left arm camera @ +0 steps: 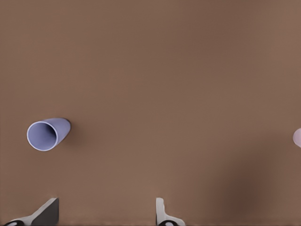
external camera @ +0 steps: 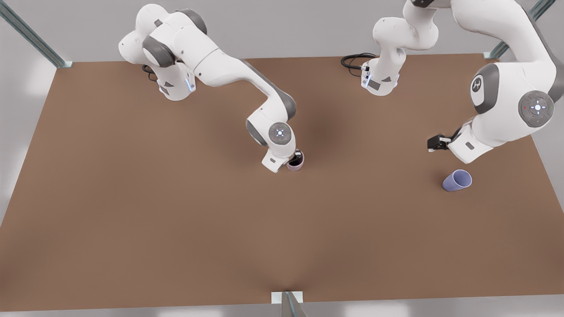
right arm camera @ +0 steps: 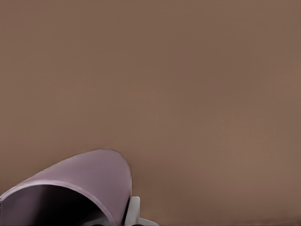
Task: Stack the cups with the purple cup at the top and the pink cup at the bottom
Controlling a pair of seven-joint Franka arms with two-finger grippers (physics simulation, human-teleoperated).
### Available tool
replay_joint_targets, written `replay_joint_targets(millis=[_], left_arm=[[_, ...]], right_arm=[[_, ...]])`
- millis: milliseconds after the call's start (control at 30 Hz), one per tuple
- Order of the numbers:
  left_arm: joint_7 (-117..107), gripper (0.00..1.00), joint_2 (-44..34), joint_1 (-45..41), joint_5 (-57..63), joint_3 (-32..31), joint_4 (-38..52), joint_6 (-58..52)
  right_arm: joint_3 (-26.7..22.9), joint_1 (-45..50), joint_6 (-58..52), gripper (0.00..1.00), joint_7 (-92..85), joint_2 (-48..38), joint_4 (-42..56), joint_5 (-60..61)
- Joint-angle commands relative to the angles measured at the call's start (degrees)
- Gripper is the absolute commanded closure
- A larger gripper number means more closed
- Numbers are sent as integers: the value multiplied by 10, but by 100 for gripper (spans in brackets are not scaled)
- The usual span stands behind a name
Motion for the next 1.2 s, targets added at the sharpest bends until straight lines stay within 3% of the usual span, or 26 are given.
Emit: replay_joint_targets(millis=[0, 167, 300, 333, 367, 700, 967, 1067, 1167], left_arm=[[42, 0, 6, 19, -1, 2, -11, 30], [157, 0, 33, 88, 1, 12, -100, 183], [167, 0, 65, 136, 0, 17, -108, 248], [173, 0, 71, 148, 0, 17, -108, 254], [188, 0, 78, 162, -4, 17, -108, 254], [190, 0, 135, 207, -4, 17, -130, 328], [199, 0, 159, 228, -4, 18, -171, 400], [199, 0, 173, 238, -4, 18, -171, 401], [202, 0, 189, 245, 1, 17, -173, 424]], right_arm=[[0, 0, 2, 79, 190, 6, 0, -7], [0, 3, 6, 79, 190, 17, 1, -7], [0, 4, 6, 79, 190, 19, 0, -7], [0, 4, 6, 54, 190, 19, 0, -6], [-1, 4, 6, 0, 189, 19, -2, -8], [-2, 4, 6, 0, 187, 15, -2, -7], [-4, -3, -5, 0, 181, -54, -20, -5], [-6, -87, -105, 0, 44, -156, -21, -4], [-7, -247, -204, 0, -266, -248, -25, -47]])
